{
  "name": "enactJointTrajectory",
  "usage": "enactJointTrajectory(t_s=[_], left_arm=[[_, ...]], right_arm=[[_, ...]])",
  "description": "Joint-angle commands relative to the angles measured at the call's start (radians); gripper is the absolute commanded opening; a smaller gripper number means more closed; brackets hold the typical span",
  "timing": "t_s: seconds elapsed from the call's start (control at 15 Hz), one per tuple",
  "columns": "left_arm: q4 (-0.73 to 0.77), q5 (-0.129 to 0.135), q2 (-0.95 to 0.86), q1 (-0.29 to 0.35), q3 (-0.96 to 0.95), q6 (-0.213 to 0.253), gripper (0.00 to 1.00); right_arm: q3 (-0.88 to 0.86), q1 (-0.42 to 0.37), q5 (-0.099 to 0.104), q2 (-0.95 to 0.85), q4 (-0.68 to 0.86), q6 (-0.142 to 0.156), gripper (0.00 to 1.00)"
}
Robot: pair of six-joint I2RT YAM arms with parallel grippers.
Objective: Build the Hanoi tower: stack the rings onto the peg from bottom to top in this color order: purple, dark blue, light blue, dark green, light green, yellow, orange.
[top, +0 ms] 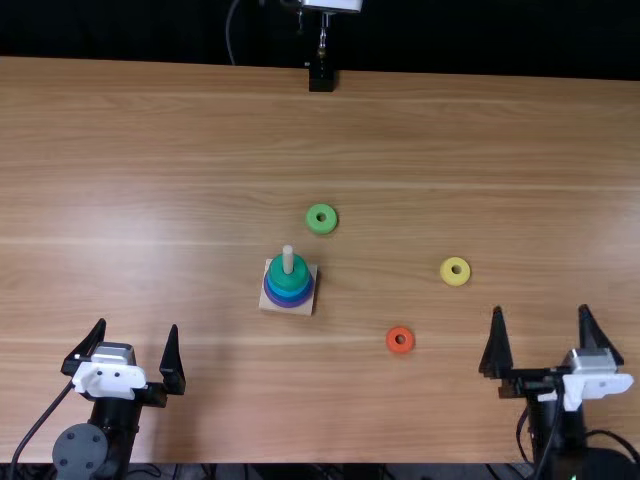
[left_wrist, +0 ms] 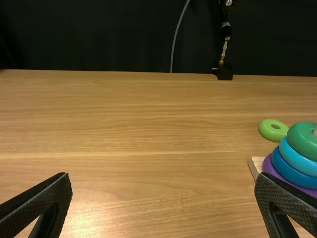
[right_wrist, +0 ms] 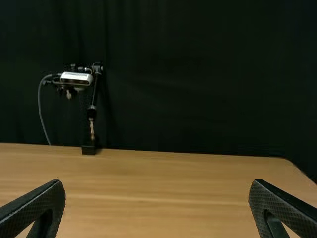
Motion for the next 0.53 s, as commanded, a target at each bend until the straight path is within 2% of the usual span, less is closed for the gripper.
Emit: enactJointTrajectory(t_s=[0.0,0.13,0.2,0.27,0.33,0.47], left_arm=[[-0.014,0.009,-0.012,0.010,-0.045,0.003,1.00],[-0.014,0.009,-0.012,0.010,-0.045,0.003,1.00],[-0.014,0.009,-0.012,0.010,-0.045,0.003,1.00],[-0.014,0.009,-0.012,0.010,-0.045,0.003,1.00],[-0.014,0.009,-0.012,0.010,-0.045,0.003,1.00],[-0.012,0.009,-0.012,0.010,-0.045,0.003,1.00]], right_arm=[[0.081,-0.001,-0.003,0.115,-0.002,-0.007,1.00],[0.158,0.019,-0.005,0.306,-0.002,-0.012,1.00],[0.207,0.068,-0.002,0.380,-0.002,-0.016,1.00],[0.262,0.116,-0.002,0.443,-0.004,-0.033,1.00],[0.308,0.160,-0.002,0.521,-0.004,-0.079,1.00],[0.391,0.228,-0.003,0.678,-0.002,-0.189,1.00]])
